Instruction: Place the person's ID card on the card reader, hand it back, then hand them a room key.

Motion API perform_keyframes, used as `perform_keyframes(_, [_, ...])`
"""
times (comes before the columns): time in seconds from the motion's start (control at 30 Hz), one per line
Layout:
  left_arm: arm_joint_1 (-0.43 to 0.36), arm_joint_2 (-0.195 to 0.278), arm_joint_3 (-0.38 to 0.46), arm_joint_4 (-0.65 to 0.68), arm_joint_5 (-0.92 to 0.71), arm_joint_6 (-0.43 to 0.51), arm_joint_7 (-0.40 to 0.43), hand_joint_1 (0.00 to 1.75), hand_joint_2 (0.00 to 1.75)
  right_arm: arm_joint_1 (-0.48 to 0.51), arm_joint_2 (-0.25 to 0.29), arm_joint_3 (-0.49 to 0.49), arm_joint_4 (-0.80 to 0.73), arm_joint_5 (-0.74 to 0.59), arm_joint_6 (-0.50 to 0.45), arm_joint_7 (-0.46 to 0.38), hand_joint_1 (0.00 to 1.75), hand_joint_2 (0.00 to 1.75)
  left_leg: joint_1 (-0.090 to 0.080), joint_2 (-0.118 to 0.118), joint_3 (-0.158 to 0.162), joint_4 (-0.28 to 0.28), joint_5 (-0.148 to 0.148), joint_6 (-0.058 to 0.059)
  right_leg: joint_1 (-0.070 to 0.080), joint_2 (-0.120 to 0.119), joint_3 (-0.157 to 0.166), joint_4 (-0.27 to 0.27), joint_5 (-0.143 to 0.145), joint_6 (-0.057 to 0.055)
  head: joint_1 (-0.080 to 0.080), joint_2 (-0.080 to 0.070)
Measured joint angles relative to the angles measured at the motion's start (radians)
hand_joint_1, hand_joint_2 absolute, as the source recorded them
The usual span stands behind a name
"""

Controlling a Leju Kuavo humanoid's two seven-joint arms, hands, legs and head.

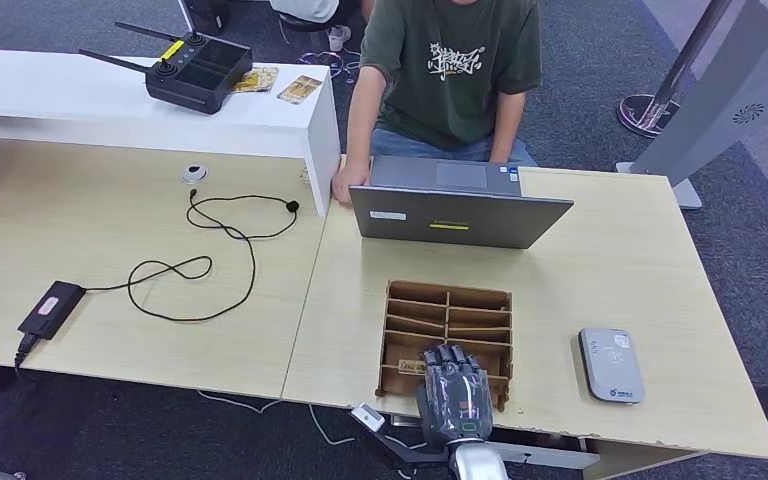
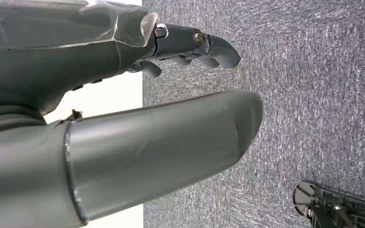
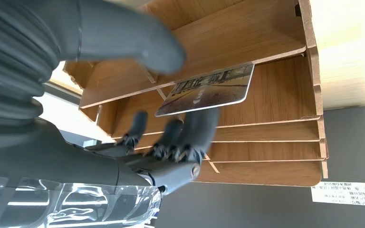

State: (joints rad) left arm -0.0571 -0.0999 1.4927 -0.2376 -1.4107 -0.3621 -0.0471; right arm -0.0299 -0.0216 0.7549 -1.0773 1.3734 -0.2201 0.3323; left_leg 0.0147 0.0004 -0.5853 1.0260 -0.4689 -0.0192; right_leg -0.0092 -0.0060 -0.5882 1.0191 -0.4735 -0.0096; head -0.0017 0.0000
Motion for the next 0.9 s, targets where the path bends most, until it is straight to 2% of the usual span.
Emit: perform_keyframes(0.9, [0.000, 0.000, 0.000, 0.000, -0.003, 0.000, -0.001, 0.00, 0.00, 0.001, 0.000, -0.001, -0.006, -0.004, -0.014, 0.002, 1.74, 1.75, 0.000, 0.000, 0.000, 0.000, 0.000, 0.000, 0.000, 0.000, 0.000, 0.000, 0.000, 0.000, 0.000, 0.000])
